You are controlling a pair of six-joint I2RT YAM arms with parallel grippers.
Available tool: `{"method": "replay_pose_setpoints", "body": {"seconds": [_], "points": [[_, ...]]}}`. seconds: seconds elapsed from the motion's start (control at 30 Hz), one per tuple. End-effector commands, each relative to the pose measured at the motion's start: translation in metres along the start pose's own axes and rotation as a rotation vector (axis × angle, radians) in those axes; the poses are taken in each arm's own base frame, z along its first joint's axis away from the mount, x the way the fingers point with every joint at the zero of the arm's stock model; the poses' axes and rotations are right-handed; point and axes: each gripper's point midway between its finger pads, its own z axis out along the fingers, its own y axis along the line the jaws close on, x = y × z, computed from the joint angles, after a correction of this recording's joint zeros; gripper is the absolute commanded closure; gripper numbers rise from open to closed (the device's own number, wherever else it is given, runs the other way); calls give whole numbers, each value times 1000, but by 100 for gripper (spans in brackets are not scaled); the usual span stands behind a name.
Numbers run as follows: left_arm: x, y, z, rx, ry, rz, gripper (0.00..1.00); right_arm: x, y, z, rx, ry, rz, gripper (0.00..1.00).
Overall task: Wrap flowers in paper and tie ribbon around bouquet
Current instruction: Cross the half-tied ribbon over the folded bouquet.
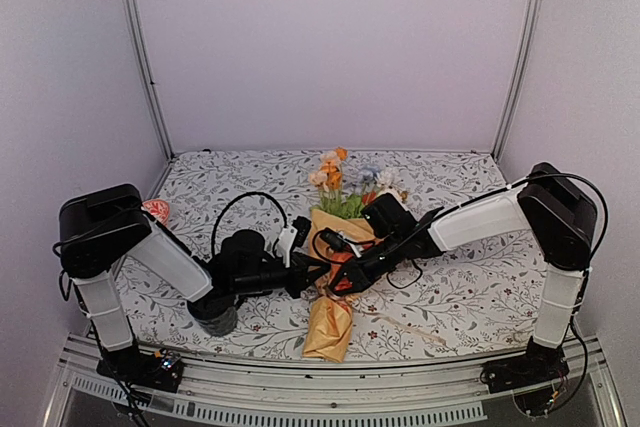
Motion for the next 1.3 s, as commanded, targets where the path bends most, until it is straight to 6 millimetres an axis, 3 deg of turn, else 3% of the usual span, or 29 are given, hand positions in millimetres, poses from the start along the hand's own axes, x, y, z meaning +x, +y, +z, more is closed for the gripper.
{"method": "replay_pose_setpoints", "body": {"seconds": [0.0, 0.27, 0.77, 1.27], "points": [[-2, 7, 2, -10, -4, -7, 100, -17, 5, -14, 53, -49, -23, 100], [-2, 7, 1, -10, -4, -8, 100, -28, 8, -31, 104, -106, -28, 100], [-3, 13, -3, -37, -8, -30, 100, -23, -15, -44, 226, -127, 43, 100], [5, 17, -10, -71, 62, -55, 100, 4, -11, -50, 198, -145, 111, 100]]}}
